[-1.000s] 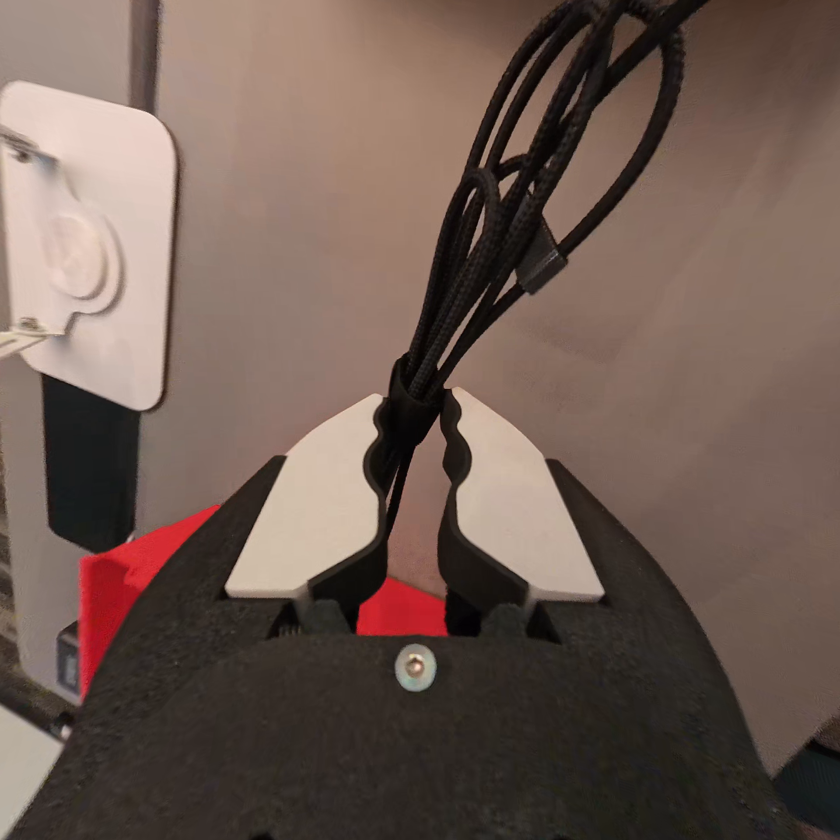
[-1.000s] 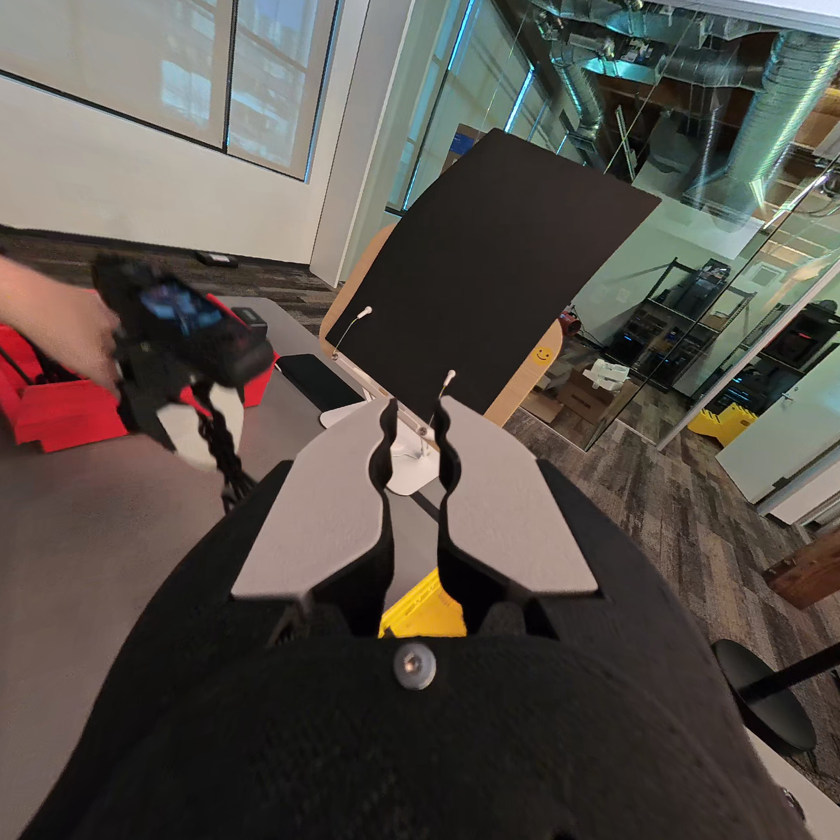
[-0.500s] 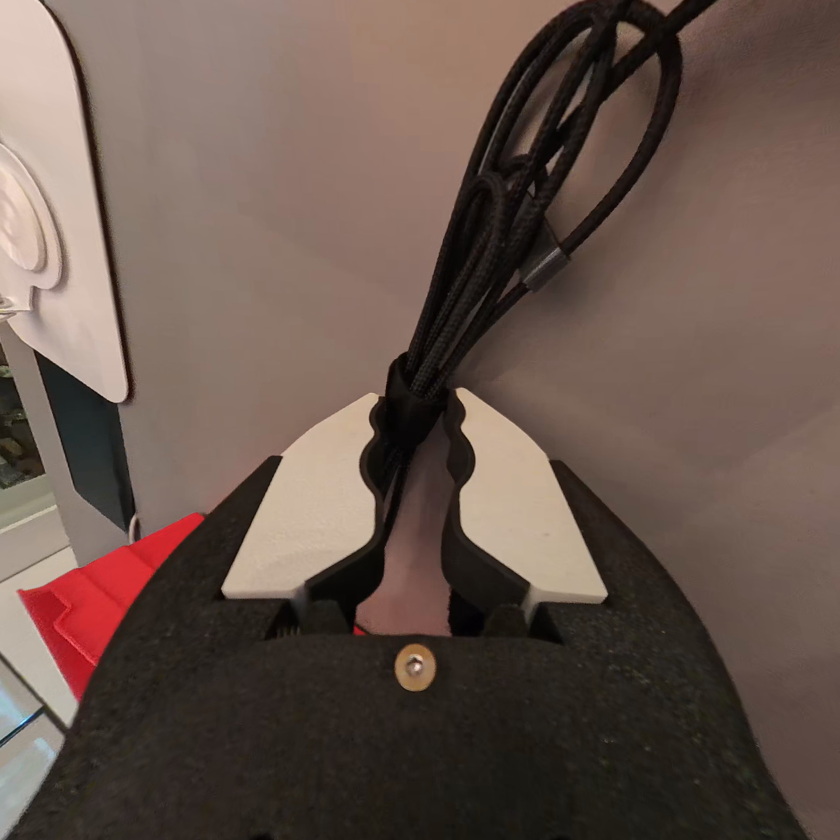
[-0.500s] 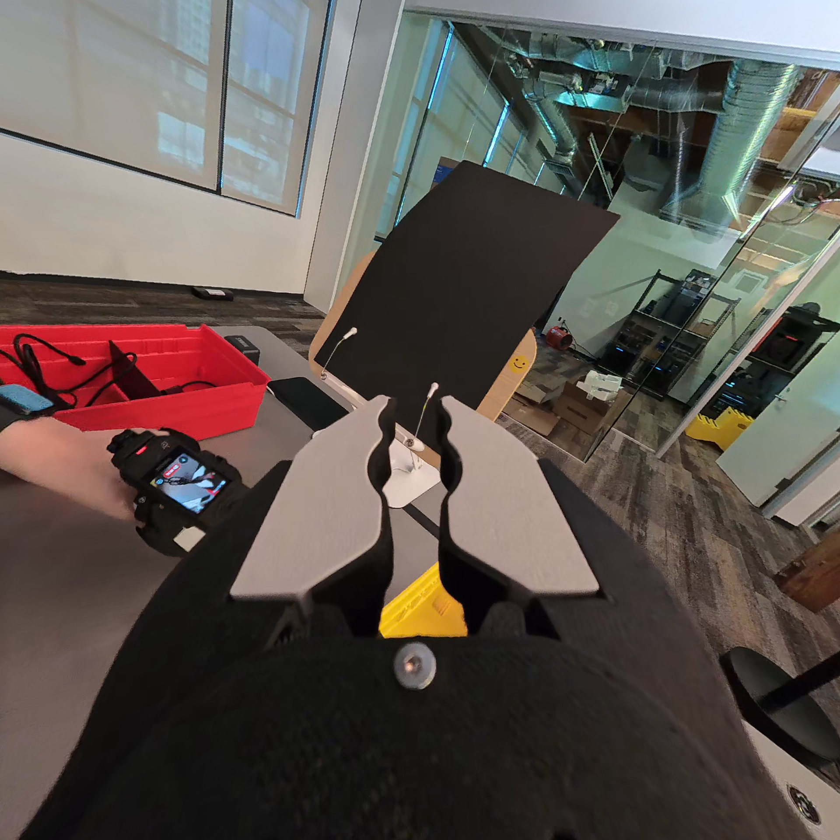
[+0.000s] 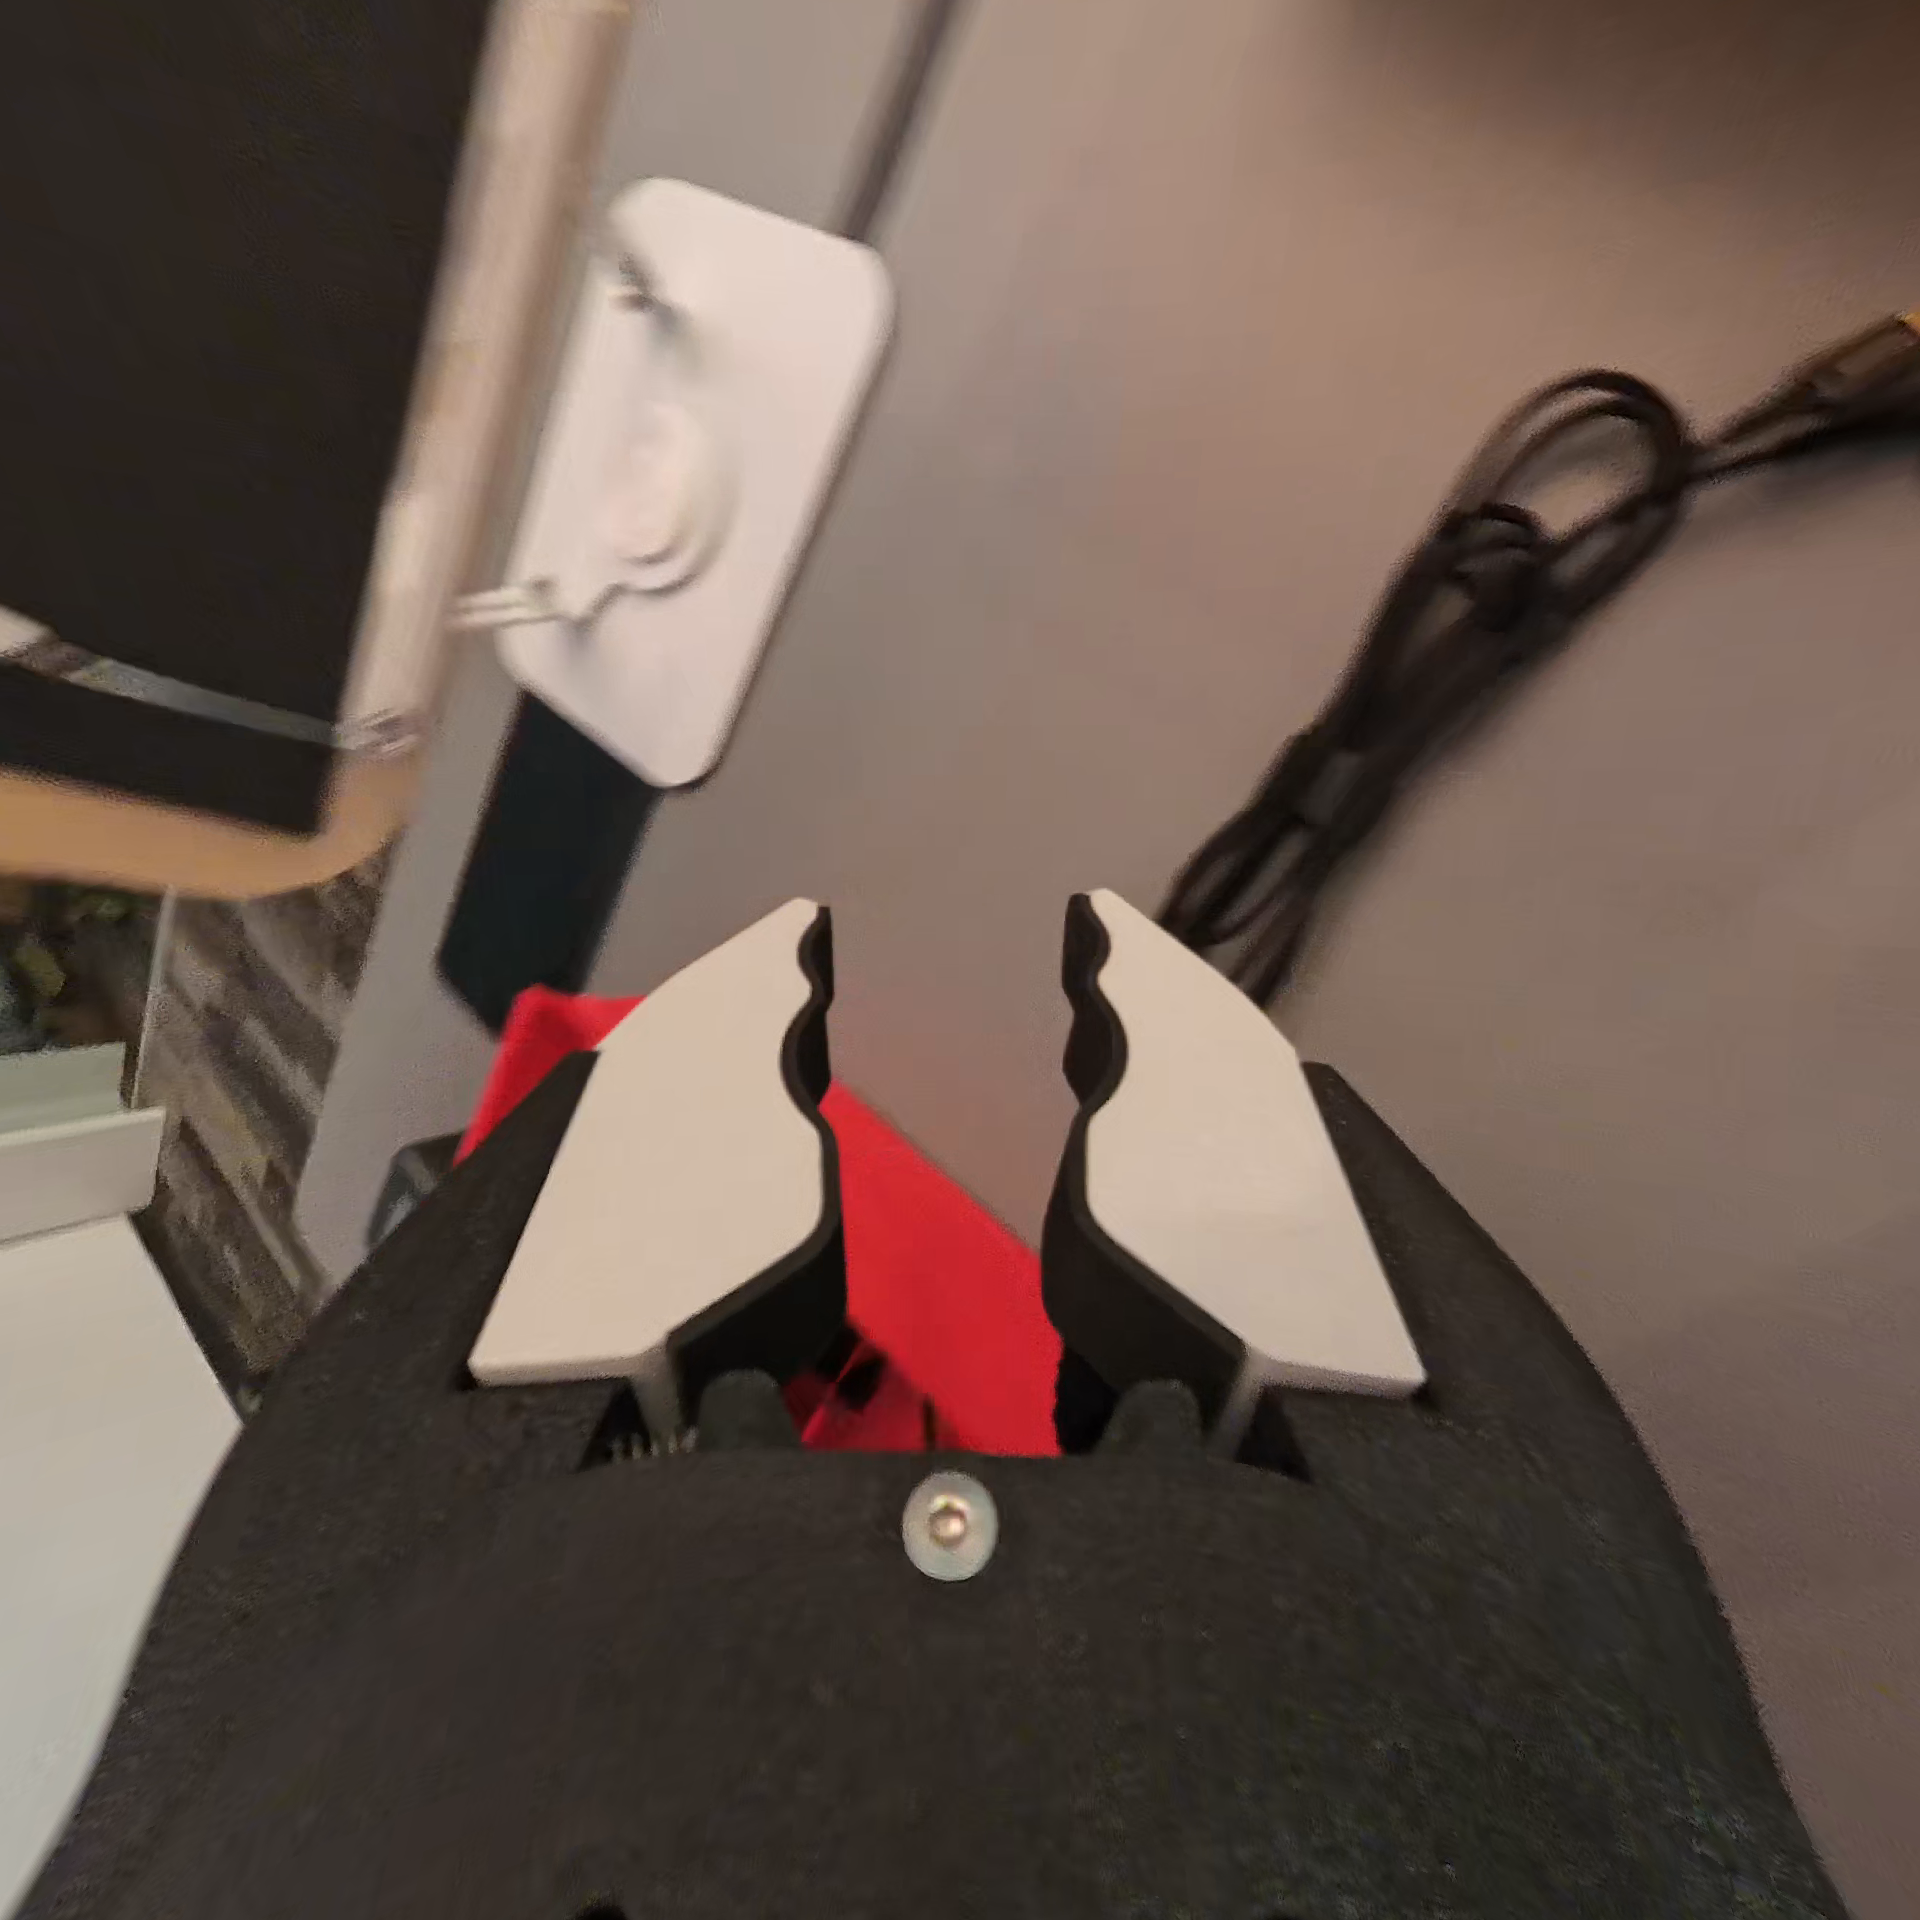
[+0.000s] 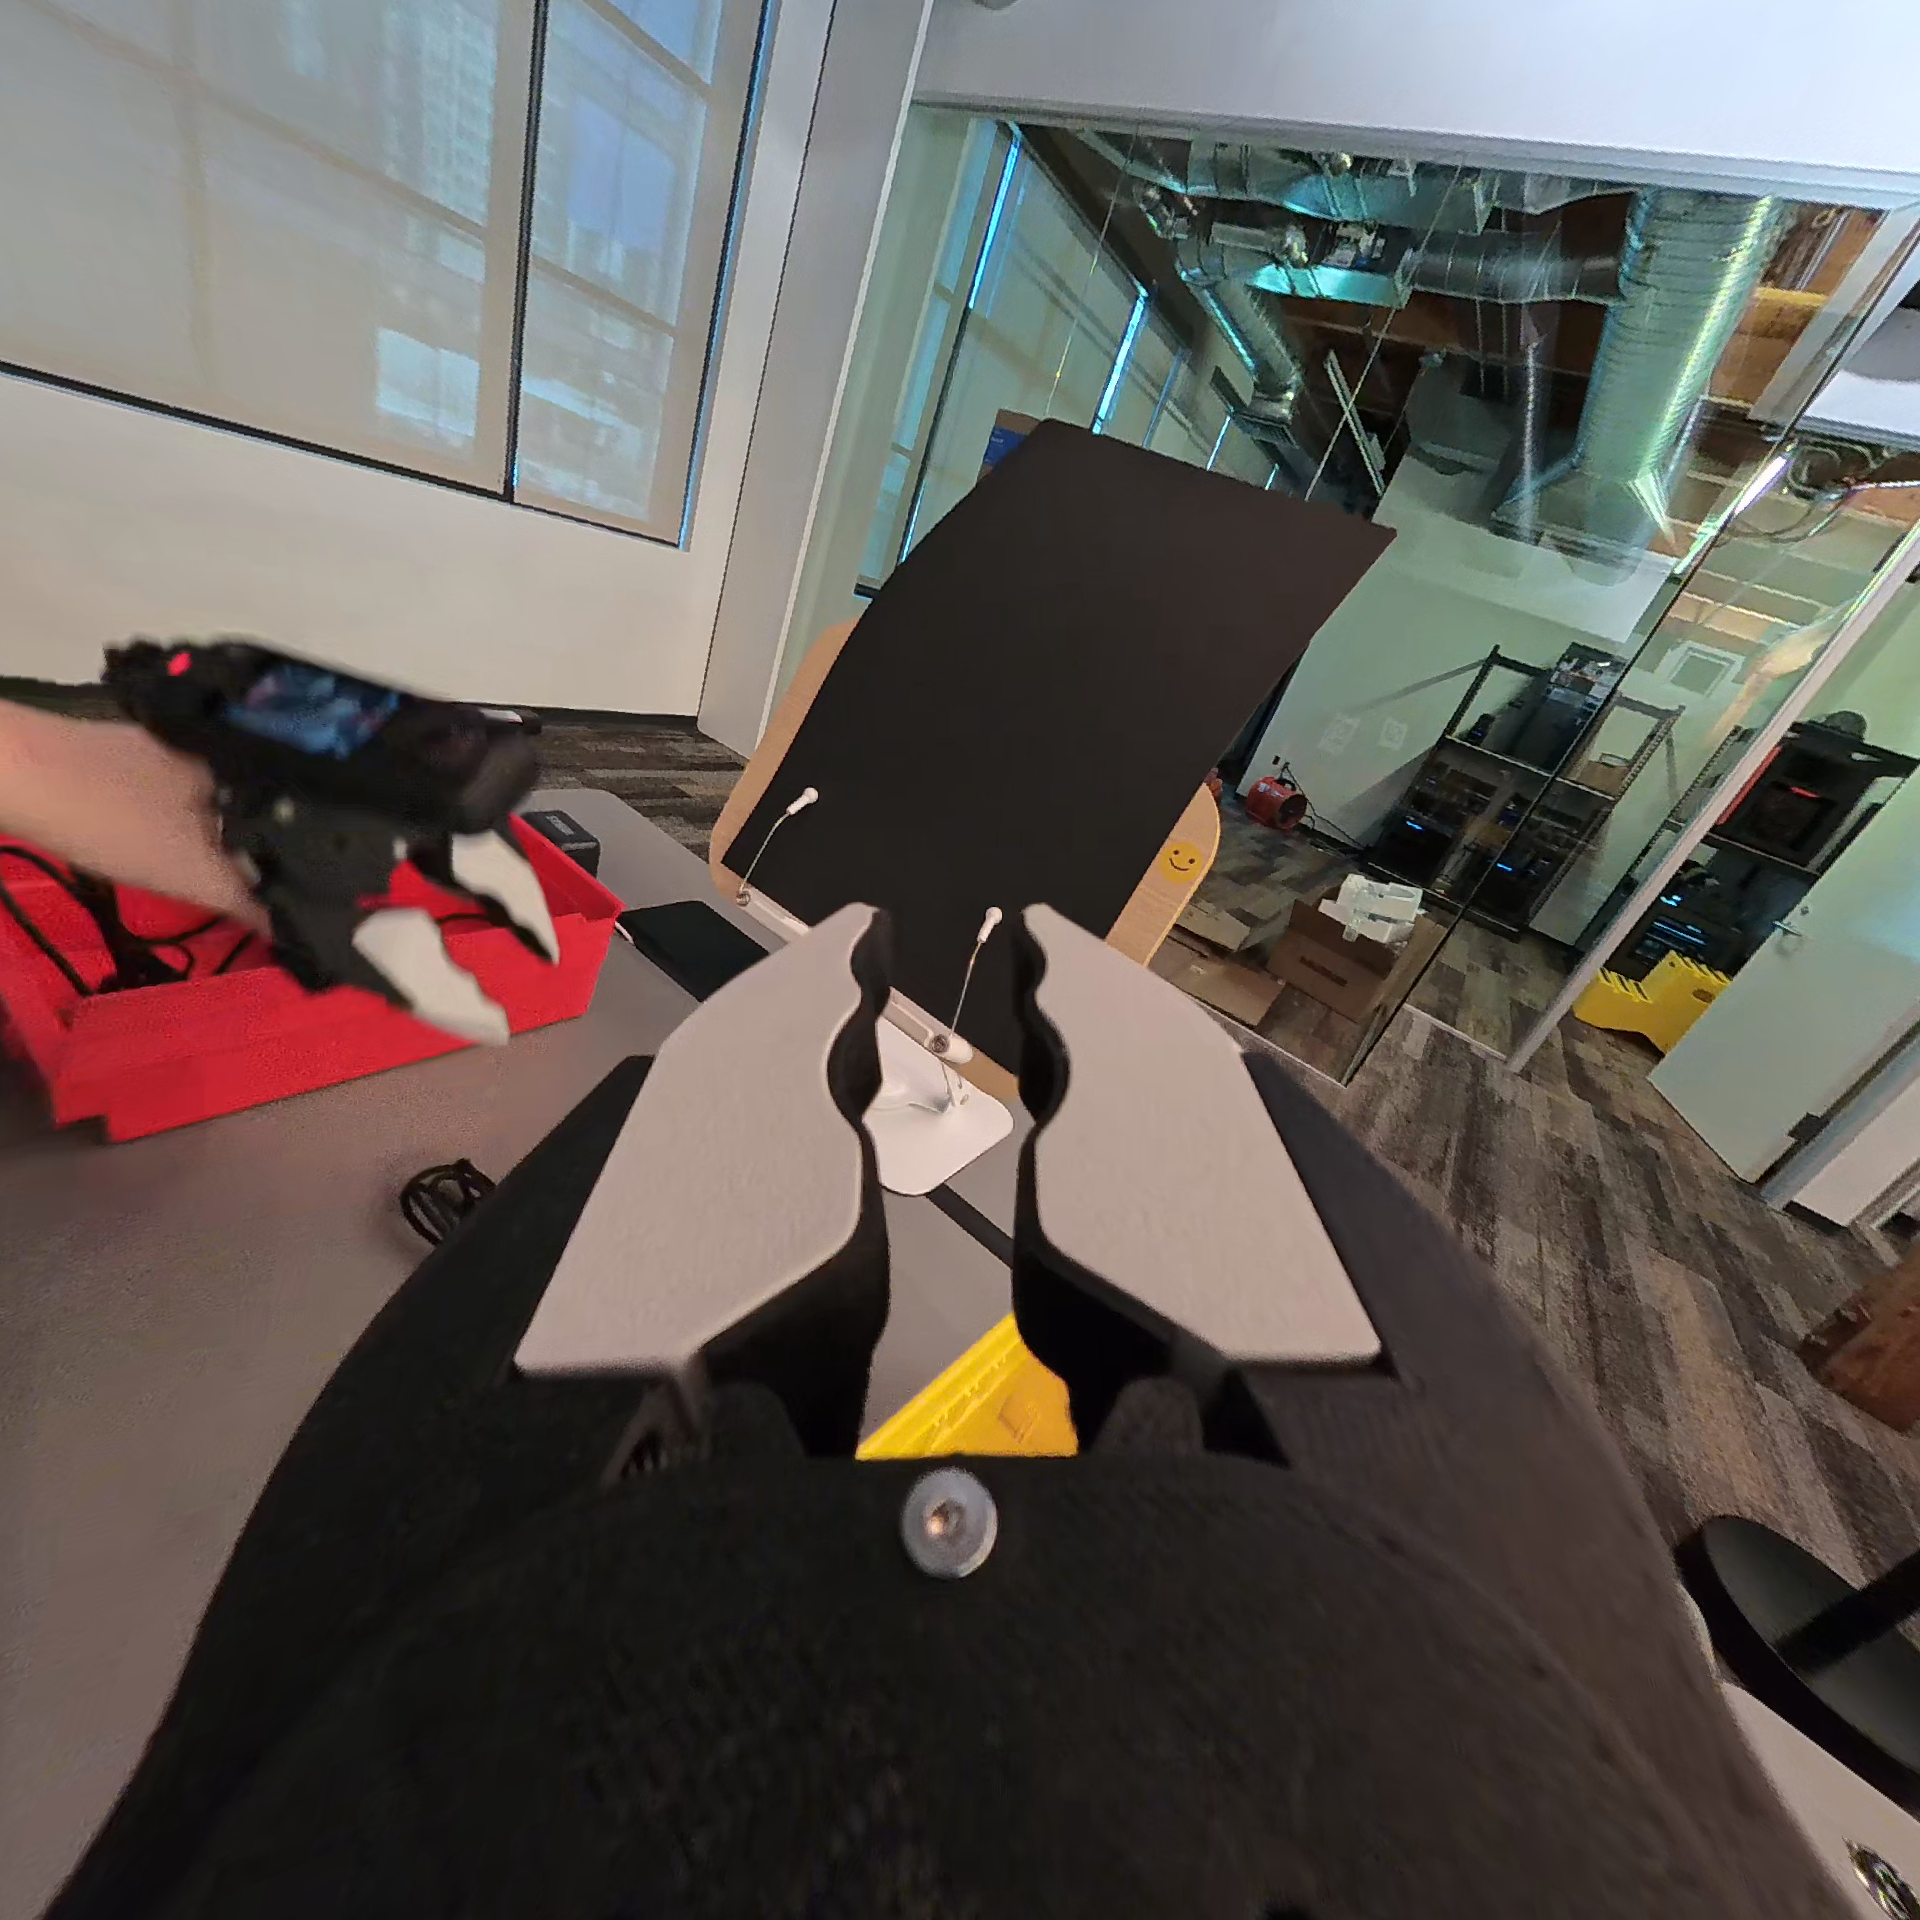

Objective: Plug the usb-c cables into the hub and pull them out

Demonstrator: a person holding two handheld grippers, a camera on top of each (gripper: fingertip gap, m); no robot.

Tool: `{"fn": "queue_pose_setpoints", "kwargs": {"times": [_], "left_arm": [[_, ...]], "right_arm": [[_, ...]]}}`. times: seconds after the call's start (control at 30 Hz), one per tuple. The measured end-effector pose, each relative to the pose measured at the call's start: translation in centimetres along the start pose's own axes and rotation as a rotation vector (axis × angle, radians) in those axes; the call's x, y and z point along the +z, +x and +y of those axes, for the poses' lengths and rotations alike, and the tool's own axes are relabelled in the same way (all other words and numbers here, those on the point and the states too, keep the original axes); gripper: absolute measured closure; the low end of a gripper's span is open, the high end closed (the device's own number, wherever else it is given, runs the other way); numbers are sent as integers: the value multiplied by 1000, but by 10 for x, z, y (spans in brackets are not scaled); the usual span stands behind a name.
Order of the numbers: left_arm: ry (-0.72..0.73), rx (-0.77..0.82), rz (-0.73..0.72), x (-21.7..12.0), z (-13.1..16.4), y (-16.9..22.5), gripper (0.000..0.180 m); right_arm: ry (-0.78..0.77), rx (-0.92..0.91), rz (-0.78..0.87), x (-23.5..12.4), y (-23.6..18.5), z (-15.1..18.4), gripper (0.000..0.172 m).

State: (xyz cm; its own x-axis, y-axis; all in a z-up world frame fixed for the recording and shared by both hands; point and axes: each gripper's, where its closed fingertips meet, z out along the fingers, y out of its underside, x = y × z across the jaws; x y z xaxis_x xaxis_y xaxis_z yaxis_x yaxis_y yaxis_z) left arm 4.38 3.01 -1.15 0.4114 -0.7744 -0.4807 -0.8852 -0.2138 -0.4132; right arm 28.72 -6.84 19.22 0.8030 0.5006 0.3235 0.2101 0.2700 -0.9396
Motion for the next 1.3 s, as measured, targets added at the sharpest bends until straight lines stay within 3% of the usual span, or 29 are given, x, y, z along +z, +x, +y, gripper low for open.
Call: {"fn": "queue_pose_setpoints", "kwargs": {"times": [0.1,0.2,0.33,0.47,0.53,0.7,0.83,1.0,1.3], "left_arm": [[3,-99,-106,-28,25,-66,141],[-96,-154,-128,-35,72,-109,141],[-233,-214,-76,-17,132,-135,140],[-337,-273,2,18,174,-141,144],[-343,-184,59,37,184,-140,145],[-293,207,97,74,195,-139,152],[-268,291,224,93,202,-126,151],[-276,354,398,91,214,-100,150],[-286,524,329,115,223,-100,170]], "right_arm": [[9,-3,-4,2,-2,-1,149],[-7,-12,-9,7,-5,2,149],[-36,-28,-13,15,-8,8,149],[-75,-44,-2,22,-8,17,149],[-94,-51,-3,26,-8,23,149],[-152,-69,-6,38,-9,39,148],[-204,-87,0,48,-7,55,148],[-259,-90,1,58,-6,71,147],[-281,-93,-33,67,-14,80,147]]}}
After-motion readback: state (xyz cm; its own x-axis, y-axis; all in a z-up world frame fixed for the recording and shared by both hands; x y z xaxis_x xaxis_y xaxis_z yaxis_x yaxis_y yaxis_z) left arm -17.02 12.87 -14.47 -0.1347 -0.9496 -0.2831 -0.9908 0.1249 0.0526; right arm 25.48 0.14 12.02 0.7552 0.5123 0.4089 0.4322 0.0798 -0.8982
